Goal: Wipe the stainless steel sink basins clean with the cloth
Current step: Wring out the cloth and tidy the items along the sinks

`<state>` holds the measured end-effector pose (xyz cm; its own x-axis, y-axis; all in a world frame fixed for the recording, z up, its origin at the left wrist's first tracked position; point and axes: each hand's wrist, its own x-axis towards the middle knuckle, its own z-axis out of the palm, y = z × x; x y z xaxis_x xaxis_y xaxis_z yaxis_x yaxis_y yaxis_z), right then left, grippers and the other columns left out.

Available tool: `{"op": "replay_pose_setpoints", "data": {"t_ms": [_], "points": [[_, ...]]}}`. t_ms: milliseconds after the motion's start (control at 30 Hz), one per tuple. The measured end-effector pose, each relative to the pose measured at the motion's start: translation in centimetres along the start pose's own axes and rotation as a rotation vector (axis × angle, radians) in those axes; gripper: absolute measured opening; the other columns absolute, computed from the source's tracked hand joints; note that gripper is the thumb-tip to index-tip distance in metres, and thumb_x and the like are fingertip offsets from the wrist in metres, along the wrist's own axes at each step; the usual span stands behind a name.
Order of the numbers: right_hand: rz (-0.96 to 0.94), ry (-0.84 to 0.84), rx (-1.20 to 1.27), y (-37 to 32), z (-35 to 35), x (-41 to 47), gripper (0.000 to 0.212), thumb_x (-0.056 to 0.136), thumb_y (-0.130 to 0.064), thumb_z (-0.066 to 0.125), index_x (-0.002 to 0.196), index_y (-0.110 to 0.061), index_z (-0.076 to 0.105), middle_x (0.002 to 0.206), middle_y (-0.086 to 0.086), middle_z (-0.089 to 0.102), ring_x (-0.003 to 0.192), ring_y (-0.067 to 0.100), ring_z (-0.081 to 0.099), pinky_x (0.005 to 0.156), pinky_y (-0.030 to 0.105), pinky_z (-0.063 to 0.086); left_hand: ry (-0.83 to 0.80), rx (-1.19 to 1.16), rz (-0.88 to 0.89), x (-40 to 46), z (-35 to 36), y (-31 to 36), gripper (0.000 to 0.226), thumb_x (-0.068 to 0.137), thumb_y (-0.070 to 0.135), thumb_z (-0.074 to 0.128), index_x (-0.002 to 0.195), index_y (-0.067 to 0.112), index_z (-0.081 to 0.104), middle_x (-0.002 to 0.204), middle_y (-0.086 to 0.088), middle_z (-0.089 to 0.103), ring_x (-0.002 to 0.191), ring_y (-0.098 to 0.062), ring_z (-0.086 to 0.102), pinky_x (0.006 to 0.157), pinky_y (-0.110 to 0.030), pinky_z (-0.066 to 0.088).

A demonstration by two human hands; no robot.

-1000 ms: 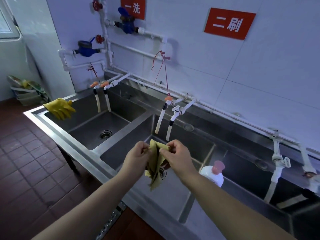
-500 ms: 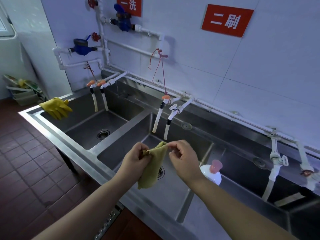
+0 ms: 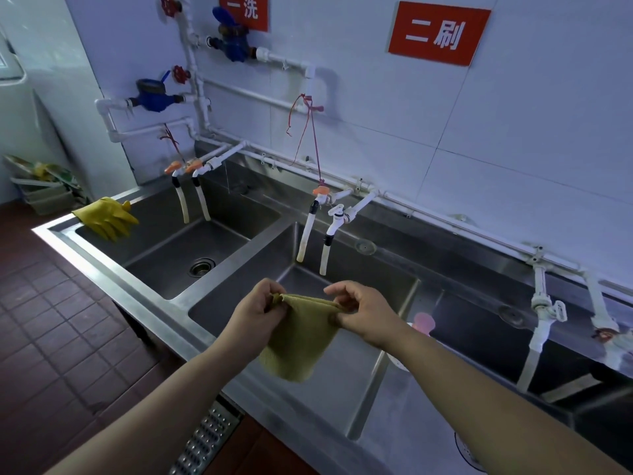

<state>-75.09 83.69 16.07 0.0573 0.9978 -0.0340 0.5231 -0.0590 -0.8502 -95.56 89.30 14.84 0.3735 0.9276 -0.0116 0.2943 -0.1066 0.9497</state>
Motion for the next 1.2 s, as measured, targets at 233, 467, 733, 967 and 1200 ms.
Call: {"op": "replay_pose_setpoints", "data": {"t_ms": [233,467,733,967,1200], "points": [[-0.013,-0.015,-0.09,0.5,-2.9,-0.3,0.018,0.089,-0.012,0.06,0.085,-0.029,0.063,0.084,-0.009,0.063,0.077,0.001,0.056,0.069,0.014,0.046,-0.087,0.093,-0.046,1.2,1.4,0.1,0.038,0.078,-0.006,0.062,0.09,0.028,0.051,0.09,-0.003,0.061,0.079,-0.018,0.059,0.06,-0.023,0.05],[-0.101,-0.075,-0.48,0.8,-6.8,-0.2,0.013,0.091,-0.02,0.055,0.097,-0.026,0.064,0.091,-0.016,0.057,0.085,0.004,0.054,0.076,0.023,0.046,-0.521,0.514,0.121,3.1,6.0,3.4,0.08,0.049,0.048,0.067,0.125,0.037,0.045,0.124,0.015,0.039,0.122,-0.009,0.028,0.103,-0.032,0.035],[-0.069,-0.058,-0.574,5.6,-12.5,0.5,0.015,0.093,-0.021,0.051,0.102,-0.025,0.063,0.102,-0.008,0.062,0.092,0.009,0.054,0.079,0.026,0.045,-0.899,0.009,-0.126,5.7,12.1,6.0,0.079,0.066,0.02,0.075,0.134,0.025,0.038,0.123,-0.004,0.054,0.11,-0.021,0.058,0.086,-0.031,0.054],[0.003,-0.037,-0.365,8.3,-14.1,1.4,0.013,0.092,-0.023,0.056,0.099,-0.03,0.064,0.098,-0.013,0.063,0.091,0.004,0.056,0.078,0.021,0.047,-0.35,0.373,0.034,8.6,17.2,6.2,0.01,0.091,0.029,0.056,0.088,0.037,0.061,0.084,0.013,0.061,0.079,-0.006,0.058,0.071,-0.028,0.052],[0.187,-0.155,-0.495,12.1,-14.6,-0.7,0.048,0.075,-0.023,0.049,0.121,-0.026,0.062,0.121,-0.006,0.057,0.112,0.013,0.053,0.092,0.028,0.045,-0.24,0.341,-0.013,10.0,15.5,3.6,0.01,0.089,0.026,0.061,0.081,0.032,0.06,0.08,0.008,0.062,0.078,-0.013,0.058,0.071,-0.032,0.049]]}}
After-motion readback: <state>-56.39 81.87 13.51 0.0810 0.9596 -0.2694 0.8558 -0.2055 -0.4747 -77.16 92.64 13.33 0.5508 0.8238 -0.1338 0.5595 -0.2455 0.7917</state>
